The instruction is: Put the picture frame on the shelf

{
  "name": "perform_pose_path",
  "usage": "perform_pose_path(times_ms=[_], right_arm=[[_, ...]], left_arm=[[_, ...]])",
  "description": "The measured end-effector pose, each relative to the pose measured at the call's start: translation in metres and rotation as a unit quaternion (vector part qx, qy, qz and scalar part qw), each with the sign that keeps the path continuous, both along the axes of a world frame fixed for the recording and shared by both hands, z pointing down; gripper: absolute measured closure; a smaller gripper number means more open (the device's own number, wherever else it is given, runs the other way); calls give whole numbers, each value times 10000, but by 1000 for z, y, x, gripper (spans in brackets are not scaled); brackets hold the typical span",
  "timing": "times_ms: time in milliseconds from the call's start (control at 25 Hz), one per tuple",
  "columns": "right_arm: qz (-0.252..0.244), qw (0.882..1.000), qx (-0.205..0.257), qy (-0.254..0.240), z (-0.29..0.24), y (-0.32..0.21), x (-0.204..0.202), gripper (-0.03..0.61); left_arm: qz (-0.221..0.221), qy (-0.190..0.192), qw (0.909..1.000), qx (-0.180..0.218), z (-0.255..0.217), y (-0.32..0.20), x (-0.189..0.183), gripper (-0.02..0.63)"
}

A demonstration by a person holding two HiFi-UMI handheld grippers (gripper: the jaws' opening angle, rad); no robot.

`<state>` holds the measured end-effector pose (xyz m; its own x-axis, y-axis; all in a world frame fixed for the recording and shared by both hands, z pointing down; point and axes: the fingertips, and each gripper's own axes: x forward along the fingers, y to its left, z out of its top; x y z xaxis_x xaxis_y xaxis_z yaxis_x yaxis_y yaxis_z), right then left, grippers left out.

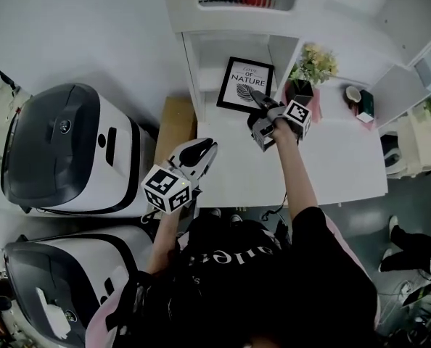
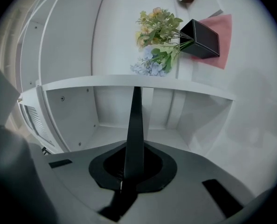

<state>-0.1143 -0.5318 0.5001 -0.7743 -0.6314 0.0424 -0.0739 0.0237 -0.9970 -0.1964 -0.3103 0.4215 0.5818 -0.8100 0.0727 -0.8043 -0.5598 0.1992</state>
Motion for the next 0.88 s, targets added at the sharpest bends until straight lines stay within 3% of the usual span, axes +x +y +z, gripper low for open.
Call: perform_pose_path(times_ms=[80,160,200,440,640,880], right_arm=[[102,9999,-57,-4,0,-4,1,526],[177,9998,-127,44,-4,-3,0,526],[180,9997,-136,60,-5,-4,-2,526],[196,9997,-78,81,0,-13,-1,525],[161,9996,6,224,-2,-17,-4,525],[-87,9991,271,326,-7,-18,-5,523]], left_arm=[[182,-103,9997,133,1,-12,2,556],[333,-240,9990,183,8,-27,5,438],[388,-282,9987,156,12,-36,6,412],[732,-285,9969,-81,40,-88,19,410],[1508,-315,9879,177,44,-109,51,410],[1866,-390,9815,178,51,-131,68,411]])
